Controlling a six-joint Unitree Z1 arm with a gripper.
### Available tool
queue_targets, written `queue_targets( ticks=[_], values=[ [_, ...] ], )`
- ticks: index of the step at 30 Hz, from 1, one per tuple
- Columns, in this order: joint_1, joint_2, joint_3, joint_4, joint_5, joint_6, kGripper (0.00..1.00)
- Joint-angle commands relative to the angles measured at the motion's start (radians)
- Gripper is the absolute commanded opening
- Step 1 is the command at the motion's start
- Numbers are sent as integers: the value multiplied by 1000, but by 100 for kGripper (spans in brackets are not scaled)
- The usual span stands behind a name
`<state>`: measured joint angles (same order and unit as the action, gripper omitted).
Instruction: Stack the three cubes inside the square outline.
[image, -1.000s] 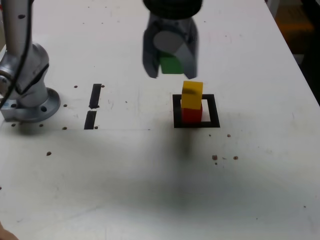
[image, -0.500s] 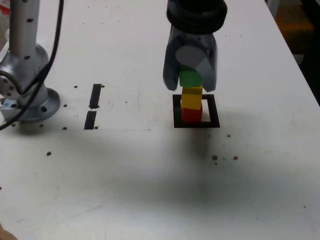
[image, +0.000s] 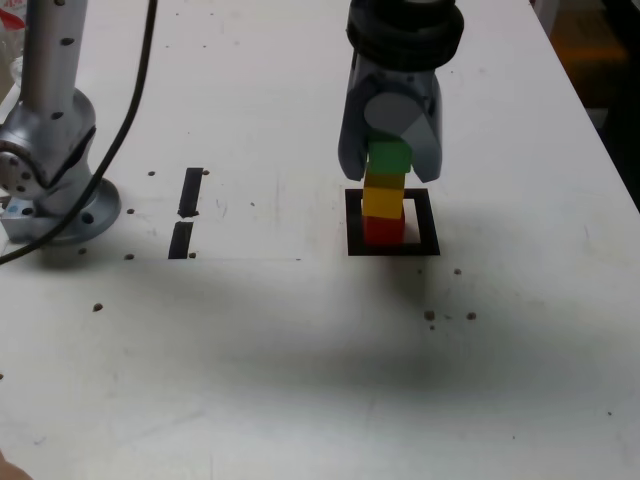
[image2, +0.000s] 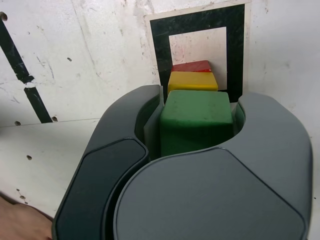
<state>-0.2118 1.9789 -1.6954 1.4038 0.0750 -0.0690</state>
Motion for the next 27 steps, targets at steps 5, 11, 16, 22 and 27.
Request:
queue_targets(
  ticks=[5,11,16,22,27],
  values=[
    [8,11,1,-18,-1,8,5],
    [16,20,15,-30,-5,10,8],
    [22,24,37,-44,-12,12,10],
    [23,24,43,-48,-12,14,14],
    [23,25,43,-47,-13,21,31]
  ],
)
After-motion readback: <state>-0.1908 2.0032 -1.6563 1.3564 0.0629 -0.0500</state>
